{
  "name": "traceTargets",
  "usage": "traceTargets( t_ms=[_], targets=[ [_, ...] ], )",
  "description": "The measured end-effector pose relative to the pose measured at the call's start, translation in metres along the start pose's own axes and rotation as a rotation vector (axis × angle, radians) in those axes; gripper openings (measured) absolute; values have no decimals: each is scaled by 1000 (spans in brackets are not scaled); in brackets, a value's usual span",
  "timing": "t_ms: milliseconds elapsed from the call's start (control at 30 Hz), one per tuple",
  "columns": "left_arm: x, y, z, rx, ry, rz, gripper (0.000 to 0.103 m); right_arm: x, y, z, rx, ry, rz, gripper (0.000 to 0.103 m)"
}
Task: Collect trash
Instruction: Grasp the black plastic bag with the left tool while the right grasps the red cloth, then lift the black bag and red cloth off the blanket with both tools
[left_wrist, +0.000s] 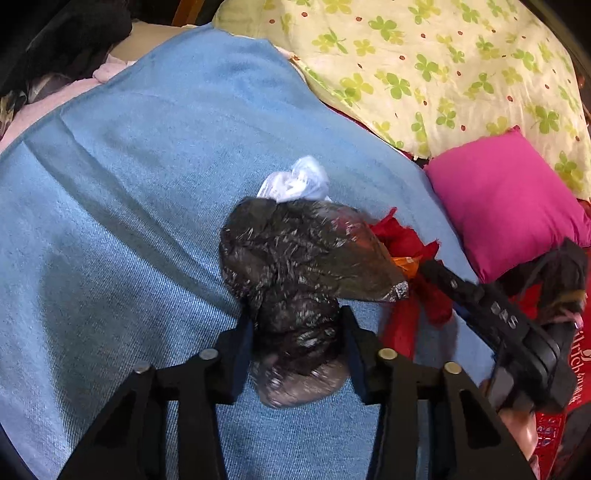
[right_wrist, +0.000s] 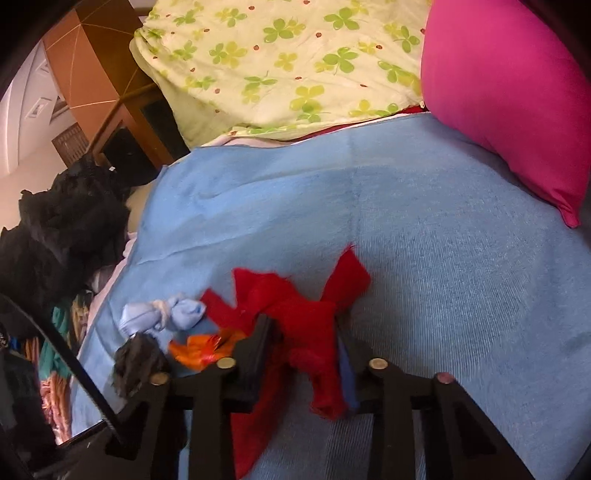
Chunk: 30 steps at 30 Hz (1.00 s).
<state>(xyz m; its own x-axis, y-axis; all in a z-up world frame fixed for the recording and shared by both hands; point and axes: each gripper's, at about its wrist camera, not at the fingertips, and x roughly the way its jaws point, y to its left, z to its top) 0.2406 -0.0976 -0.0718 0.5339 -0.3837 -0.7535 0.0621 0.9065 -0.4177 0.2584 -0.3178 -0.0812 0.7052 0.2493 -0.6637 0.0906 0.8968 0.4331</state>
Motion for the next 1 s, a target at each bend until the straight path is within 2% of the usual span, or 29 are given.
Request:
traceTargets(
  t_ms=[100,267,433,667,900,1000],
  targets=[
    [-4,-2,-4,19,4,7,38,-15,1,-11,-4,20,6,24],
    [-20,-3,-10,51,5,-20,38,-51,-4,-25,55,44,26,24],
    [-46,0,-19,115,-10,-38,38,-97,0,-46,73,33,40,24],
    [-72,0,-45,195,-7,-21,38,-156,5,-89,98,-11,51,24],
    [-82,-19,-76,310,23,8,38,-160,11,-122,97,71,28,24],
    [-72,-23,-84,346,72,30,38,-150,13,-130,81,119,-5,27]
  ],
)
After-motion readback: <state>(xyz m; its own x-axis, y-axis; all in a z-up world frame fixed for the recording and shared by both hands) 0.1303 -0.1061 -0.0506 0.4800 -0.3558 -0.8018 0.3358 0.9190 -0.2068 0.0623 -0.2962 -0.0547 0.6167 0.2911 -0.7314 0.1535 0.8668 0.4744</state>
